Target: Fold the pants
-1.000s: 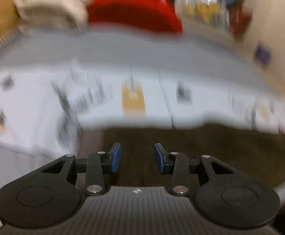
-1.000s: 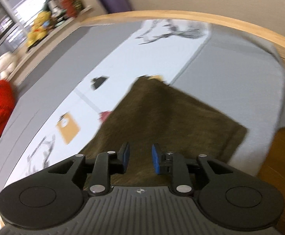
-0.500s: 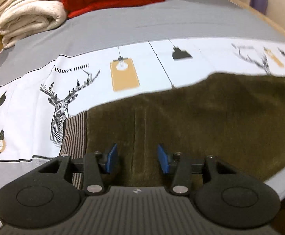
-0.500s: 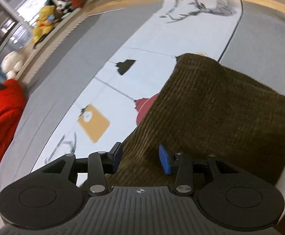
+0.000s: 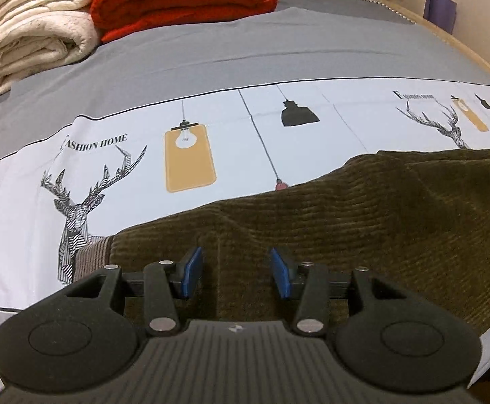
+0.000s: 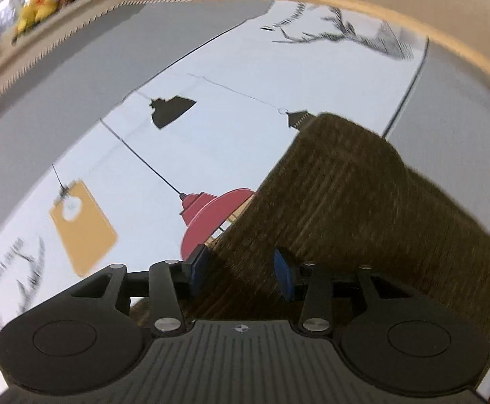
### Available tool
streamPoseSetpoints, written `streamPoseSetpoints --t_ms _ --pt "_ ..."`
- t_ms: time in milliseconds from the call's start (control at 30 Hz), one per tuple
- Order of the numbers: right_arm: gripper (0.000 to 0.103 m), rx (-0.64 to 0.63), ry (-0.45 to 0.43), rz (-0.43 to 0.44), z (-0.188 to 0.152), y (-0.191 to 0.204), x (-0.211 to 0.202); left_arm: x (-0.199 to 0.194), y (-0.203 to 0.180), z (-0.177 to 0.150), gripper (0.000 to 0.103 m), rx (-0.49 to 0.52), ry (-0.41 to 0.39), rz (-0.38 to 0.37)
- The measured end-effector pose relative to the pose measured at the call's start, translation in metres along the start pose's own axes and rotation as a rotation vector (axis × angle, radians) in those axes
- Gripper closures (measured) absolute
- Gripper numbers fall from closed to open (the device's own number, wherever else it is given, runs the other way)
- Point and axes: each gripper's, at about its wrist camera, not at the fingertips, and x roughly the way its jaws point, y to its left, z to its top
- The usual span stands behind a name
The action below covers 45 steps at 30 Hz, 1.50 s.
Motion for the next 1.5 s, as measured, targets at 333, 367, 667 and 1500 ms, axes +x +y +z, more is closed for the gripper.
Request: streamPoseSetpoints --t_ms 333,367,667,1500 --pt "0.102 0.037 -0.151 -0.119 0.011 -0.003 -0.005 0.014 -0.009 0.006 0.053 0.017 0.020 -0.002" --pt "0.101 0.068 -0.143 -0.099 0.011 -0.008 -0.003 0.015 -0.007 0.005 0.053 0.008 0.024 -0.002" --pt "0.068 0.040 -0.174 -0.016 0.007 -0.010 -0.036 0.048 0.037 -0.012 0.064 -0.115 0.191 0.107" --pt "0.046 0.027 -0.208 0.268 -0.067 -0.082 -0.187 -0.007 0.008 -0.025 0.049 -0.129 0.097 -0.097"
